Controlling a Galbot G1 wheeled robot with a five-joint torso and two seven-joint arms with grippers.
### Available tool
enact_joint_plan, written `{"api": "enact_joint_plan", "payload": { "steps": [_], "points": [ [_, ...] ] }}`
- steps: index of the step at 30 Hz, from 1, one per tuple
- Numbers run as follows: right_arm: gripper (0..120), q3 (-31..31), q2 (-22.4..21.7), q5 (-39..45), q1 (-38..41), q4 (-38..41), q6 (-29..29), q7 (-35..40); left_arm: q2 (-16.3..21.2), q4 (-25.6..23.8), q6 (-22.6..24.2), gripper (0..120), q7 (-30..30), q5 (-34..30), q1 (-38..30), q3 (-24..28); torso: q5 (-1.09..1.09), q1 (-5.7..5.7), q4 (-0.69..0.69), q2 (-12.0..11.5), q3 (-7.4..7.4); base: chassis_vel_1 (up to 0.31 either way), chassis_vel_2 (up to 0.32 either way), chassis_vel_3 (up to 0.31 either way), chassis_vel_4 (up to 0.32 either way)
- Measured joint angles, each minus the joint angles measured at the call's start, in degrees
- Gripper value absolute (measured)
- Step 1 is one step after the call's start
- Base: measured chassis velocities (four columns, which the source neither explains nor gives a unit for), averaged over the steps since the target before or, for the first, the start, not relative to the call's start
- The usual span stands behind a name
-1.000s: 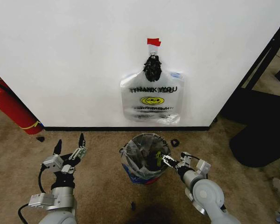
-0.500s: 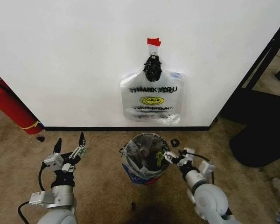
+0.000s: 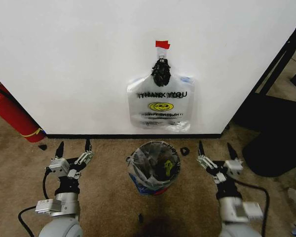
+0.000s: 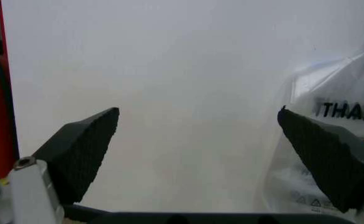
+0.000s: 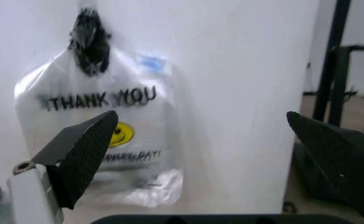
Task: Pick up the garbage bag from the wall and place it over the trash bin.
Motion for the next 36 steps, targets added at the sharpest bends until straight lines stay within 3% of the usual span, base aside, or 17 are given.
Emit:
{"api": "enact_joint_plan", "payload": {
  "steps": [10,25,36],
  "points": [
    [100,3.68,1.03,0.58,-1.87,0.01,2.58,-0.08,-0.65,0.55,-0.53,100,-0.22,2.74,-0.67,0.91,0.01,0.00,-0.01,0.00,0.01,0.000,0.000,0.000,0.000],
    [100,2.86,4.65,-2.70,-2.94,-1.24,6.98,-0.51,-1.00,0.59,-0.48,100,-0.53,3.56,-0.87,2.43,0.01,0.00,-0.01,0.00,0.01,0.000,0.000,0.000,0.000],
    [100,2.54,5.16,-3.84,-3.14,-1.15,7.17,-0.56,-1.39,0.99,-0.94,100,-1.19,3.71,-0.72,2.80,0.00,0.00,-0.01,0.00,0.01,0.000,0.000,0.000,0.000]
  ]
}}
